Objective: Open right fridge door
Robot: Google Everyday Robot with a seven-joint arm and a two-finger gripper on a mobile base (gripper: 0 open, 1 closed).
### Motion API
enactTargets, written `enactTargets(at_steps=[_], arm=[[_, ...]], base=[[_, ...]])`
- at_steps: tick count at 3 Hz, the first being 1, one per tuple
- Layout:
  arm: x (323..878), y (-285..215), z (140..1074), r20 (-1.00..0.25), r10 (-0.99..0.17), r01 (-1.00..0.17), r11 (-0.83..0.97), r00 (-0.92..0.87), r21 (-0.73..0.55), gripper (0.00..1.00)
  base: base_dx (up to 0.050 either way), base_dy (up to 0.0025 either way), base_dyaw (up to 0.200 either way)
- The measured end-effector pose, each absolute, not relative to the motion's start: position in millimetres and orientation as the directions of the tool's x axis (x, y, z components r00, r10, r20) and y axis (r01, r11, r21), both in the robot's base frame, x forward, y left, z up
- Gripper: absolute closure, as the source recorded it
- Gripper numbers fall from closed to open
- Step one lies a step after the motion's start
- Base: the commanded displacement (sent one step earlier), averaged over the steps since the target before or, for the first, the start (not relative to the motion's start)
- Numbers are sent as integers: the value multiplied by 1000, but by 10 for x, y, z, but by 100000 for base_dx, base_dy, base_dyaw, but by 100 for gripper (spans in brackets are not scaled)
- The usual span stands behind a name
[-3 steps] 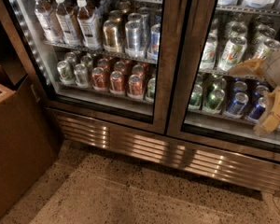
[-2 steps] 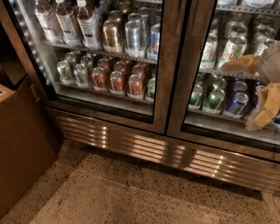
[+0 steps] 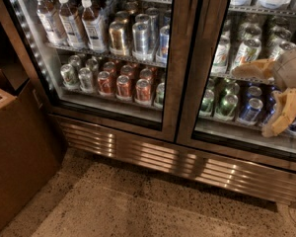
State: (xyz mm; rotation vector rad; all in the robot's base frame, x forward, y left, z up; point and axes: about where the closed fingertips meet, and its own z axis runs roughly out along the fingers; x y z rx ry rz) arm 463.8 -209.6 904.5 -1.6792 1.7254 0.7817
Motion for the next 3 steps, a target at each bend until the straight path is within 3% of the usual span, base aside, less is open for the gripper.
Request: enactTargets(at_steps=[1,3], arm=[[4750,-2088,9084,-874,-485,-1000,-4,8,-6,0],[4859,-1778,9133,-864,-501,-999,-31,46,-35,0]], base=[[0,0,0],[0,0,0]])
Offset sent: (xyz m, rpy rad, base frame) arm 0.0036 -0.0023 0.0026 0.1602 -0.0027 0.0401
